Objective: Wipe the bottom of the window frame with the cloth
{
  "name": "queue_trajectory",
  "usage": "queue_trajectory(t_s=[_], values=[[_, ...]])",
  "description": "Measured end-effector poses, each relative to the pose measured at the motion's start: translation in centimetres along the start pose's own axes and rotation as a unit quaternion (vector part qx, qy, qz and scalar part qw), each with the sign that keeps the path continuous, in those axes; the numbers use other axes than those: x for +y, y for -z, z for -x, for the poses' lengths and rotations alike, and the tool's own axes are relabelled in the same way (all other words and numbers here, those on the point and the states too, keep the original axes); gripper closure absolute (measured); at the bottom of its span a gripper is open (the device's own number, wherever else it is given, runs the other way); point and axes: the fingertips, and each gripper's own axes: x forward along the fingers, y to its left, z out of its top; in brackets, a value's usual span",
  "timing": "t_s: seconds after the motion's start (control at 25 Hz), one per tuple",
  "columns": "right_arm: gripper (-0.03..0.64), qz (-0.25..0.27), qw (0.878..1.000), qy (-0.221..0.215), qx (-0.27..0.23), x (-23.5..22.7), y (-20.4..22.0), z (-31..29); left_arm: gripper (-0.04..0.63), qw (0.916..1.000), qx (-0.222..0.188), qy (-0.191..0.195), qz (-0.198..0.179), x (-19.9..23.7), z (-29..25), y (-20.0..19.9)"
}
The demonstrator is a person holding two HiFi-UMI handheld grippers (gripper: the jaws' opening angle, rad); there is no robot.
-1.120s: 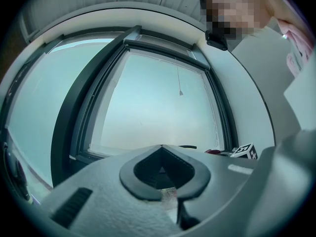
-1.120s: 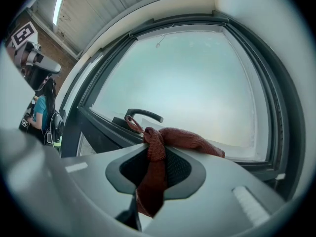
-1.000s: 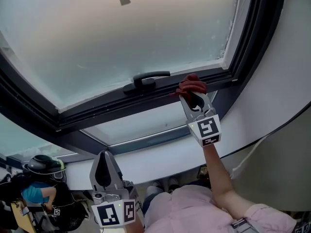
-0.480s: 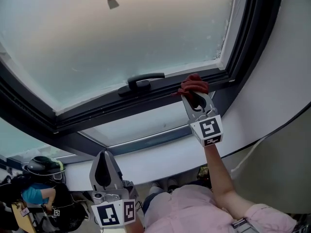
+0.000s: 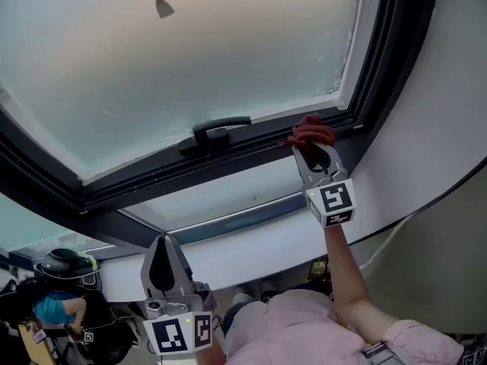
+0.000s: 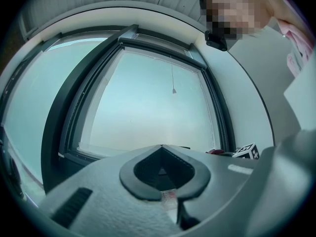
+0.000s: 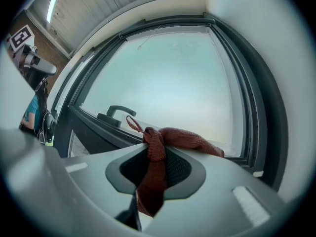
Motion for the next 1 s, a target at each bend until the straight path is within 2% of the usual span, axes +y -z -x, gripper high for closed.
queue_trajectory(t_s=[0.48,1.0], values=[[0.537,-0.009,0.999,0.034,0.007,-3.4,0.9,0.8,0.601,1.0,-0.002,-0.001,0.0,-0.2,0.1,0.0],[0.537,-0.027,0.995,0.091,0.017,-8.3,1.9,2.2,0.601,1.0,-0.008,-0.004,0.002,-0.2,0.3,-0.3]])
